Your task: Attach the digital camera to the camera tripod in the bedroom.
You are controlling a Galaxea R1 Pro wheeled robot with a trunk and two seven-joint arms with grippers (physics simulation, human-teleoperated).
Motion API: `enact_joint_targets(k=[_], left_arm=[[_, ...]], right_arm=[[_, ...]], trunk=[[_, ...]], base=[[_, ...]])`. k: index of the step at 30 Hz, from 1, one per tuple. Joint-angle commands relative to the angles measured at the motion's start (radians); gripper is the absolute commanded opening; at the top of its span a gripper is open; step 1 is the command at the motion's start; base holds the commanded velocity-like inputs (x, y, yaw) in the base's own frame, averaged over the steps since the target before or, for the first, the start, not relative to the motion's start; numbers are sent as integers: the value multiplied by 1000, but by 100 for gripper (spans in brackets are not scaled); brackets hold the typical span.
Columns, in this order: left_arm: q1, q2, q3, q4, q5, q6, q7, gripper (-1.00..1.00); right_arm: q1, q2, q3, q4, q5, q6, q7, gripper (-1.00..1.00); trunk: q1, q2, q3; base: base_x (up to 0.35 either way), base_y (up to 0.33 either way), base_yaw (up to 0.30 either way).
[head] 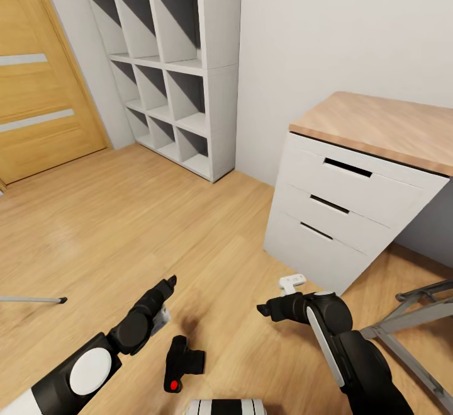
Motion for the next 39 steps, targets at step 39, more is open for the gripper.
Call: enact_joint_targets(k=[39], left_arm=[[-129,-110,143,321,-61,-633,18,100]], right_arm=[[-21,23,7,-132,-5,4,8,100]], trunk=[[0,0,-1]], base=[[0,0,0]])
